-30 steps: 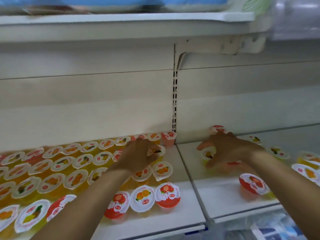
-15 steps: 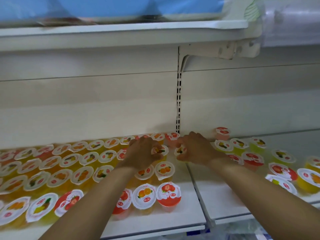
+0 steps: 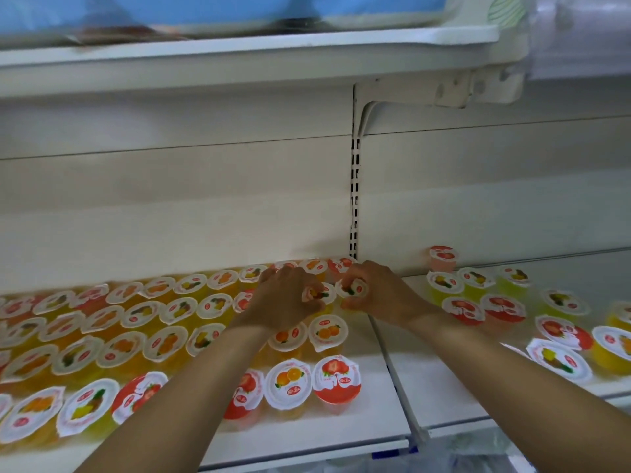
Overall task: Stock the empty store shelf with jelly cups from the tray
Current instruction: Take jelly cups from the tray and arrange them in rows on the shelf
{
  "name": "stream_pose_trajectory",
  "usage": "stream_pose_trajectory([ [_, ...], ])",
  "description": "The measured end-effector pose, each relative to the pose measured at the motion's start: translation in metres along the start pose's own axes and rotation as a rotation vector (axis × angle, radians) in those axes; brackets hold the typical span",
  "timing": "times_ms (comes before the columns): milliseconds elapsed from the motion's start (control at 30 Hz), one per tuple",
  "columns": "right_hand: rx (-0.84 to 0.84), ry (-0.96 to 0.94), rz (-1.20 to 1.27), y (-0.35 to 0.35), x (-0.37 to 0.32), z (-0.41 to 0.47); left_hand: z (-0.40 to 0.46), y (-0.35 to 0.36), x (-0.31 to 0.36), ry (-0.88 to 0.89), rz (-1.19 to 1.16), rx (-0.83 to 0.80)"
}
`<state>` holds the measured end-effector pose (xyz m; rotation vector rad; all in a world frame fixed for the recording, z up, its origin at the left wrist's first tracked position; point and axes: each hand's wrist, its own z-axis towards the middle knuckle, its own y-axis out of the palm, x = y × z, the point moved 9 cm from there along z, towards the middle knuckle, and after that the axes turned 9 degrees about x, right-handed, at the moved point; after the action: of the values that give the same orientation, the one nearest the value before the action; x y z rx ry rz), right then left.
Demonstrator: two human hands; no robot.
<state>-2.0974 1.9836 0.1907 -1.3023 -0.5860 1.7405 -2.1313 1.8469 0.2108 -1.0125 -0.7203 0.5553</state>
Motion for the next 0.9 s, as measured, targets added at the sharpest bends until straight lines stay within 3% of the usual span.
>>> stream_pose_trajectory([
  [133,-0.023,0.043,-0.05,-0.006,0.0,-0.01,-0.006,-0.002,0.002,-0.065,-0.023,0.004],
  [300,0.096,0.126,-0.469,-0.071,0.025,-0.043,-0.039,-0.006,0.008,-0.131,0.003,0.017],
  [433,-0.056,0.276,-0.767,-0.096,0.063,-0.07,-0.057,-0.004,0.01,-0.16,0.046,-0.031],
  [667,-0.087,0.257,-0.749,-0.098,0.065,-0.08,-0.054,-0.012,0.023,-0.147,0.122,-0.044],
  [900,-0.036,0.098,-0.515,-0.065,-0.006,-0.071,-0.055,-0.003,0.02,-0.137,0.114,-0.102],
])
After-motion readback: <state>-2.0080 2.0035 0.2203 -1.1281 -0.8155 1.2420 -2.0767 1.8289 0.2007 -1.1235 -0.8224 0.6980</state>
